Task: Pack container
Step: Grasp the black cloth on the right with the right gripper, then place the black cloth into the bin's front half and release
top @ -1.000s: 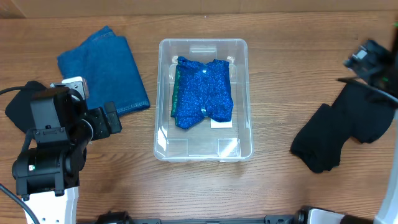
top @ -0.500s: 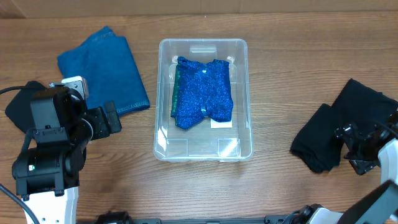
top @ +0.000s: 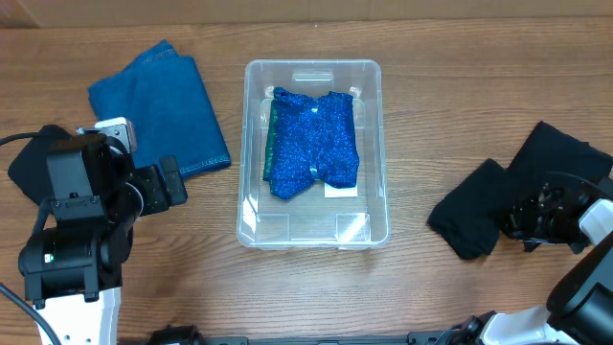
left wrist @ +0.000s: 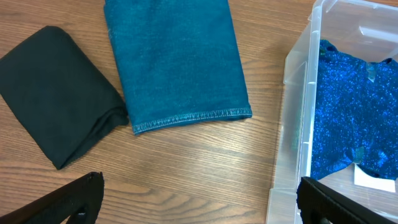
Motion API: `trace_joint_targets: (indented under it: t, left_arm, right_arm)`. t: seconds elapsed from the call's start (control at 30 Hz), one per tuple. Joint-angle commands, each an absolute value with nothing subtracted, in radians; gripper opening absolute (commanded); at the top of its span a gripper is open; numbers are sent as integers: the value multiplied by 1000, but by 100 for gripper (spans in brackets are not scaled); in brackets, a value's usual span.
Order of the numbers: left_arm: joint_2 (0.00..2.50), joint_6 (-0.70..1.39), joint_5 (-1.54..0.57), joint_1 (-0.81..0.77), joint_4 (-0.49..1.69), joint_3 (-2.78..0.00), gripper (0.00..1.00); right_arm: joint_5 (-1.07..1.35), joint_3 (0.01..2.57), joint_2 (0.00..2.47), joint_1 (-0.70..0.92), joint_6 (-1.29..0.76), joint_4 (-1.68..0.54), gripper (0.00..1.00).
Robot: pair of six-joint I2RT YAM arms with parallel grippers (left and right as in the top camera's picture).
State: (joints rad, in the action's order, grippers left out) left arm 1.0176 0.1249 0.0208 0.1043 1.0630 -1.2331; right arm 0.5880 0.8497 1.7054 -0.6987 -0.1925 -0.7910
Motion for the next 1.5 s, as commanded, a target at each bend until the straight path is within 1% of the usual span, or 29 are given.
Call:
trace_joint_targets:
  t: [0.0, 0.13, 0.23, 0.27, 0.37, 0.47, 0.53, 0.6, 0.73, 0.87, 0.9, 0.93, 0.97, 1.0, 1.07, 1.17, 1.23, 1.27, 1.33, 1.37, 1.43, 1.47]
  left_arm:
    - [1021, 136, 33, 99, 1062, -1254, 100]
    - [1021, 136, 33, 99, 1062, -1254, 100]
    - [1021, 136, 33, 99, 1062, -1254, 100]
    - [1021, 136, 33, 99, 1062, -1254, 100]
    - [1021, 136, 33, 99, 1062, -1254, 100]
    - [1021, 136, 33, 99, 1063, -1254, 100]
    - [1021, 136, 33, 99, 1065, -1254, 100]
    - [1021, 135, 33, 99, 1067, -1254, 100]
    - [1021, 135, 33, 99, 1069, -1254, 100]
    - [1021, 135, 33, 99, 1069, -1254, 100]
    - [1021, 135, 33, 99, 1069, -1254, 100]
    - [1021, 135, 33, 99, 1069, -1254, 100]
    - [1021, 135, 33, 99, 1069, -1254, 100]
    - [1021, 135, 33, 99, 1069, -1254, 100]
    - [1021, 135, 33, 99, 1071, -1254, 100]
    - [1021, 135, 33, 99, 1076, -1254, 100]
    - [1021, 135, 33, 99, 1076, -1254, 100]
    - [1021, 135, 33, 99, 1076, -1254, 100]
    - [1021, 135, 34, 99, 1077, -1254, 100]
    - [1021, 135, 34, 99, 1077, -1254, 100]
    - [1021, 135, 33, 99, 1077, -1254, 100]
    - [1021, 135, 33, 99, 1077, -1254, 100]
  right_arm:
    - [748, 926, 1576, -636, -115, -816, 4]
    - [722, 1132, 1357, -454, -96, -870, 4]
    - [551, 1346, 1243, -190, -1, -877, 4]
    - [455, 1415, 1228, -46, 72, -878, 4]
    - [309, 1460, 1242, 295, 266, -883, 4]
    - [234, 1460, 1324, 525, 402, -952, 4]
    - [197, 1460, 1426, 626, 463, -1019, 4]
    - [184, 1460, 1530, 669, 472, -1068, 4]
    - [240, 1459, 1729, 718, 473, -1149, 4]
    - [225, 1459, 1805, 733, 497, -1161, 4]
    - [170, 1459, 1809, 731, 504, -1138, 4]
    - [49, 1459, 1809, 723, 463, -1082, 15]
    - [-87, 1459, 1809, 711, 369, -1018, 100]
    - [-273, 1461, 1808, 698, 225, -947, 100]
    - [-471, 1478, 1799, 690, 96, -913, 100]
    - [-582, 1526, 1731, 690, -25, -902, 100]
    - [-668, 1546, 1611, 670, -166, -875, 100]
    - [-672, 1546, 1567, 648, -204, -868, 100]
    - [-641, 1546, 1457, 537, -310, -878, 100]
    - [-583, 1546, 1412, 440, -327, -899, 100]
    - [-465, 1546, 1372, 216, -366, -955, 100]
    - [-338, 1541, 1378, -7, -376, -991, 100]
